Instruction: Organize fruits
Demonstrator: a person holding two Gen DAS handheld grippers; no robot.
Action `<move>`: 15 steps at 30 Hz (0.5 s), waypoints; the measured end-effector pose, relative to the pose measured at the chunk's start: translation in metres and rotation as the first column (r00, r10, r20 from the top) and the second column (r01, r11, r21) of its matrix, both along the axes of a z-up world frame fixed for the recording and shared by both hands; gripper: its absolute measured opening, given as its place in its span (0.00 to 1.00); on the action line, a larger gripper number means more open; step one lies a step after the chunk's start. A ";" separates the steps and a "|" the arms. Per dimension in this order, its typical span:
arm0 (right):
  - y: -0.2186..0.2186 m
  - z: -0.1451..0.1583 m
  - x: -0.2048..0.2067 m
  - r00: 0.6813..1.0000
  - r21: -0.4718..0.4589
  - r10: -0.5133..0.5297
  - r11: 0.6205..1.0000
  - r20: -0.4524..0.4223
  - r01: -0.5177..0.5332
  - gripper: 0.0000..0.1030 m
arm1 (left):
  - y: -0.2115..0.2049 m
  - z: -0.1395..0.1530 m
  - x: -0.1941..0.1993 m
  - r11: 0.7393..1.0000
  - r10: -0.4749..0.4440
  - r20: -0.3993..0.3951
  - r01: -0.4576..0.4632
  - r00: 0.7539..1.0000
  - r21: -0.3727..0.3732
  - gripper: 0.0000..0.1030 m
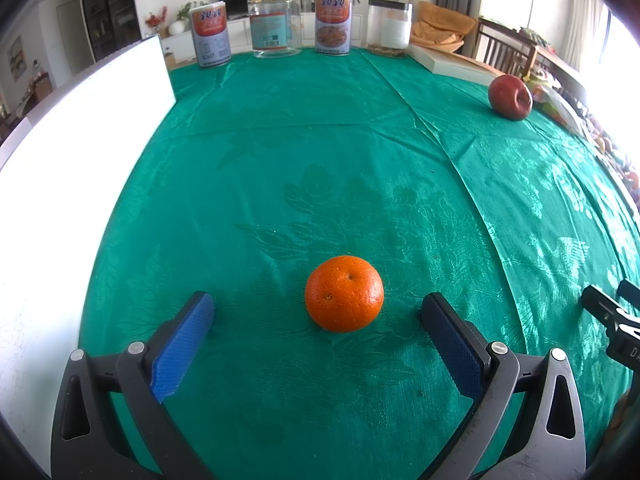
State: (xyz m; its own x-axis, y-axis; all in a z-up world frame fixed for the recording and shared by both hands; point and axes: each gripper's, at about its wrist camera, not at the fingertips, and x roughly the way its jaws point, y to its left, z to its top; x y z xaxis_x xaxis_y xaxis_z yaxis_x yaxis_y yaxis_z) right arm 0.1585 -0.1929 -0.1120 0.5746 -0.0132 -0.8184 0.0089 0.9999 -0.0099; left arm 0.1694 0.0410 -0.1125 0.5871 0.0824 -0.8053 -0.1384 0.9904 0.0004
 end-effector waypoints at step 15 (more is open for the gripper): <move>0.020 0.051 0.204 0.987 -0.094 0.155 0.984 0.034 -0.151 0.99 | 0.000 0.000 0.000 1.000 0.000 0.000 0.000 1.000 0.000 0.99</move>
